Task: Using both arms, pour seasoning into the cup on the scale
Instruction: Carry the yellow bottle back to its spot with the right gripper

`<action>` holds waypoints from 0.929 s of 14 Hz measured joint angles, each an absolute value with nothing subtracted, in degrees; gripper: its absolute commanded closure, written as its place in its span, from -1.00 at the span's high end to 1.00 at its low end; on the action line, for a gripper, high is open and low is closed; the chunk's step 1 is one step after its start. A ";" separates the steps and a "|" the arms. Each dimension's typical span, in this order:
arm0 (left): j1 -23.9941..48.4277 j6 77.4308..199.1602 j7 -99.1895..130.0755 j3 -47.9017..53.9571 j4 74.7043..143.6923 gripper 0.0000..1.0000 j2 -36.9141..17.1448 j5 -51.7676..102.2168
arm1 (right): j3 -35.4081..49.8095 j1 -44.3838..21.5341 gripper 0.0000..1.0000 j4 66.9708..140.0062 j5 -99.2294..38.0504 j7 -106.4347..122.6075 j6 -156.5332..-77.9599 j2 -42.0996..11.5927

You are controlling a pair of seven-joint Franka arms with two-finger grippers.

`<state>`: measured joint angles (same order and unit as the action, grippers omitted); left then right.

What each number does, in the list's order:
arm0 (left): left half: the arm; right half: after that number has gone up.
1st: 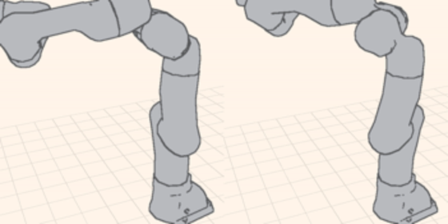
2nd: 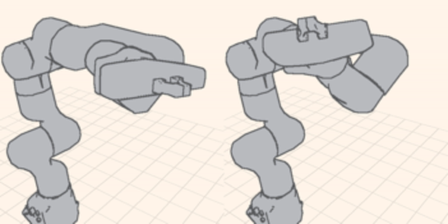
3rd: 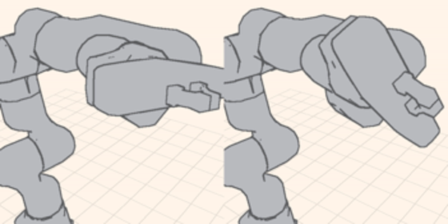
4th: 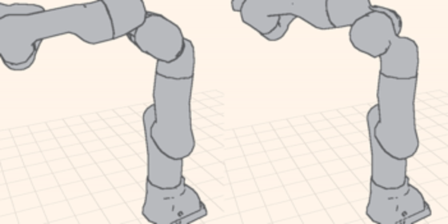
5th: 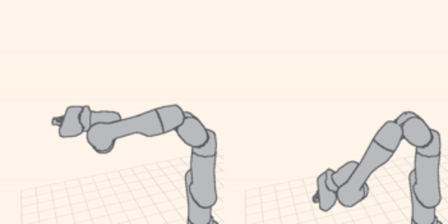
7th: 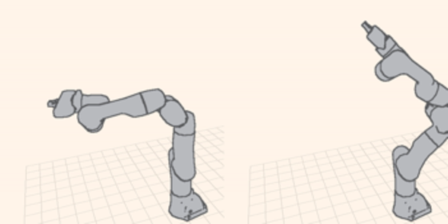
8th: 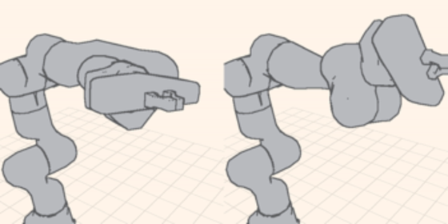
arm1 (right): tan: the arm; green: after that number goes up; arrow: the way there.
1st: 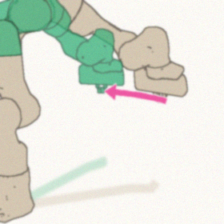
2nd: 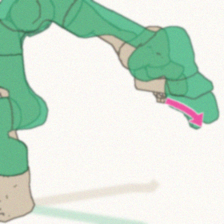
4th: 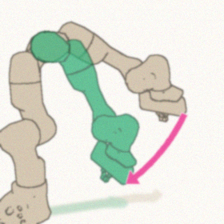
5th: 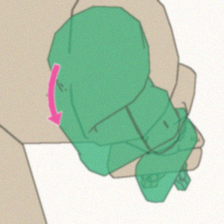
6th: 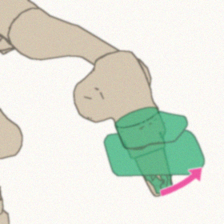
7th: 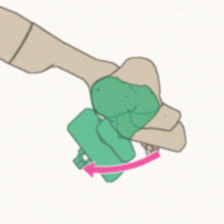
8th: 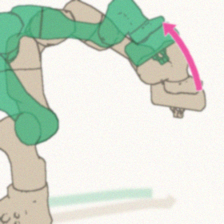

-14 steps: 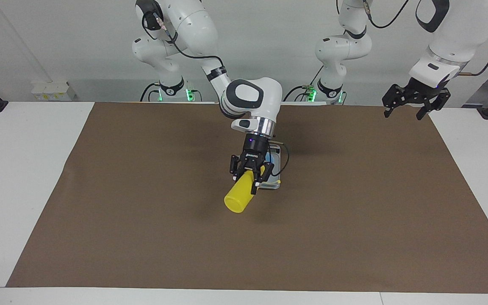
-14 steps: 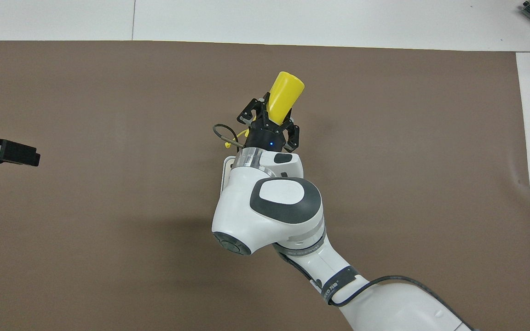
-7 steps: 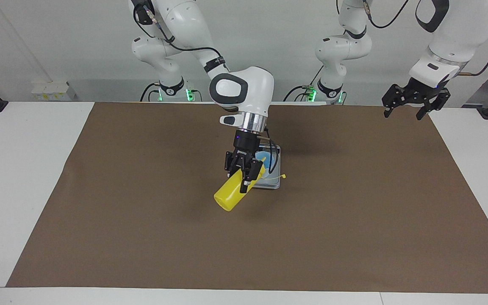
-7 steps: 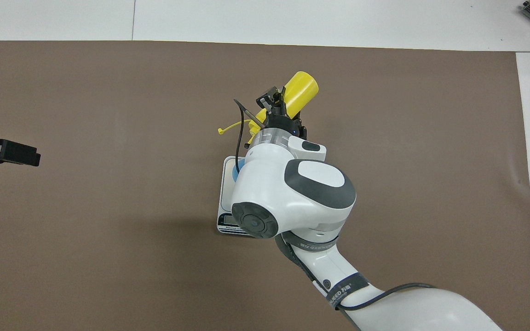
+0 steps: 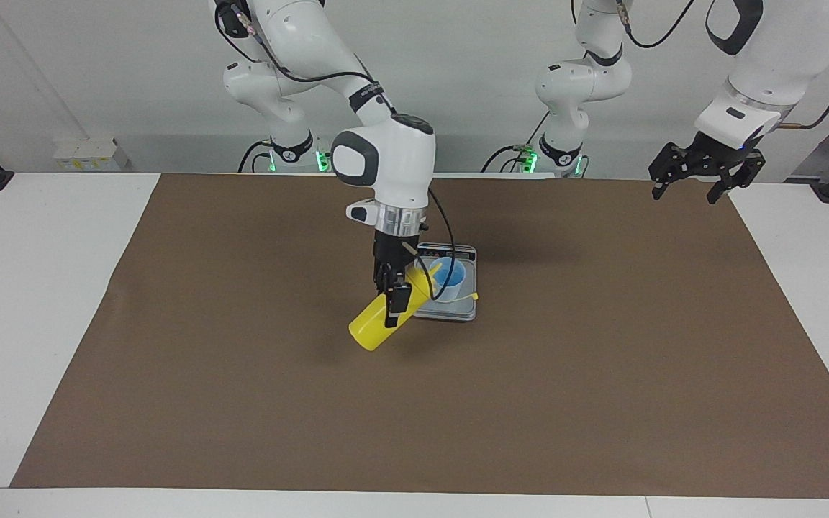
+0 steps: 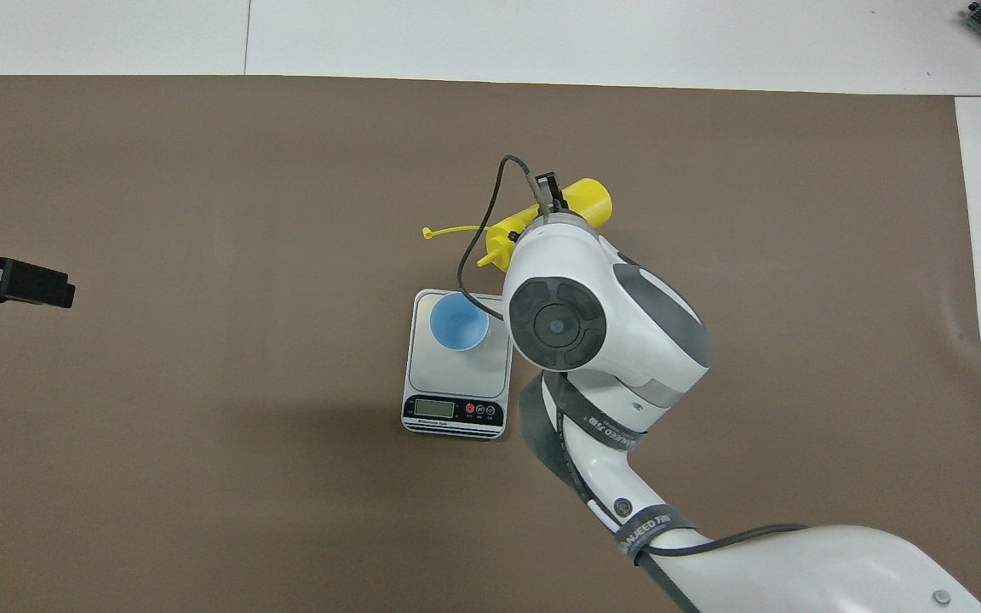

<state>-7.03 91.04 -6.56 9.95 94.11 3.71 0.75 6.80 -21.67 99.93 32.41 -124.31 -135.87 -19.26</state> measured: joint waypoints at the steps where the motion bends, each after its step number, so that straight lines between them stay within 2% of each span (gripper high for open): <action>1: -7.03 91.04 -6.56 9.95 94.11 1.00 3.71 0.75 | 6.79 -20.69 -1.00 100.23 29.62 -123.18 -134.79 -19.20; 4: -7.03 90.99 -6.56 9.92 94.16 1.00 3.72 0.75 | 6.68 -17.15 -1.00 100.31 16.93 -116.25 -131.15 -17.25; 8: -7.05 90.98 -6.56 9.69 94.36 1.00 3.71 0.75 | 6.52 -8.83 -1.00 100.44 -1.66 -96.69 -120.82 -13.86; 13: -7.03 89.23 -6.59 10.11 93.11 1.00 2.99 -0.71 | 6.41 0.98 -1.00 102.01 -22.10 -77.70 -113.65 -13.15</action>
